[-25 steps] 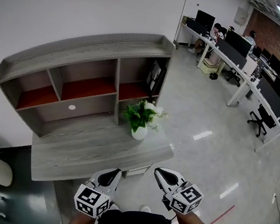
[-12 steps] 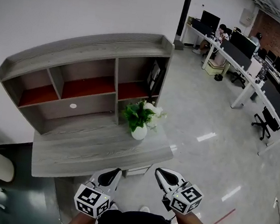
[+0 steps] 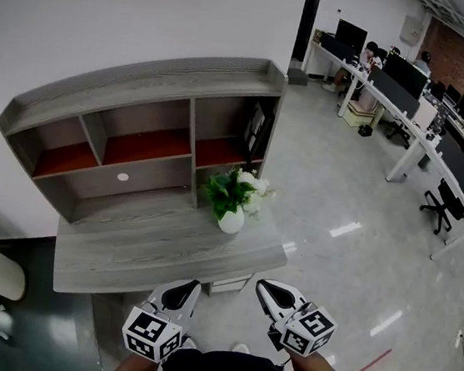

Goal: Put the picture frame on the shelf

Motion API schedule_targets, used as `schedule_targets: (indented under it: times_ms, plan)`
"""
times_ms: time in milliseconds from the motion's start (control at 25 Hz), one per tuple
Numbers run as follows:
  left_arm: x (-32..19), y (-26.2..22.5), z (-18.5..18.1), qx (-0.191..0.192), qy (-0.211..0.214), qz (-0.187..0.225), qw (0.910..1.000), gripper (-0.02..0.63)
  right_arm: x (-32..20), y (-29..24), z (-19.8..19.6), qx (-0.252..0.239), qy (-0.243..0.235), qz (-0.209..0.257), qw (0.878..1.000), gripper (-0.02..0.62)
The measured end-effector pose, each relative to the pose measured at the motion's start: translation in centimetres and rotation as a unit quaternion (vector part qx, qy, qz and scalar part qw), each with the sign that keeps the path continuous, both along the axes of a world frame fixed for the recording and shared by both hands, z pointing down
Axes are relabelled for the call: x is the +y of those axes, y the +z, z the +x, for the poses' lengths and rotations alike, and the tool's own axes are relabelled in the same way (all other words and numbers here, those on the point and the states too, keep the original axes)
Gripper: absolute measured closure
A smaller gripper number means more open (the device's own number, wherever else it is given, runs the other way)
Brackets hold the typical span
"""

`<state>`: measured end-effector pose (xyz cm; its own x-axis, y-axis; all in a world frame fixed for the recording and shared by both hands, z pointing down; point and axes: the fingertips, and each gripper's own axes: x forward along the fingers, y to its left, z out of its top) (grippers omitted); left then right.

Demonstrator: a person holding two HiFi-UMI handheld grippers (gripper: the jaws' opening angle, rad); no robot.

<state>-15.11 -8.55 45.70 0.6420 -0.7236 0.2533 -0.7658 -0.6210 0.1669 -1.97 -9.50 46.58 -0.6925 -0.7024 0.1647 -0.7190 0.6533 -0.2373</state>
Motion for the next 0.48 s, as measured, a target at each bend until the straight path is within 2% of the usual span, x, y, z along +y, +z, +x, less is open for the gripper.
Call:
schedule_targets:
  times_ms: [480]
  plan:
    - [-0.25, -0.4, 0.25, -0.007, 0.003, 0.003, 1.0, 0.597, -0.17, -0.06, 0.53, 0.002, 0.001, 0.001, 1.0, 0.581]
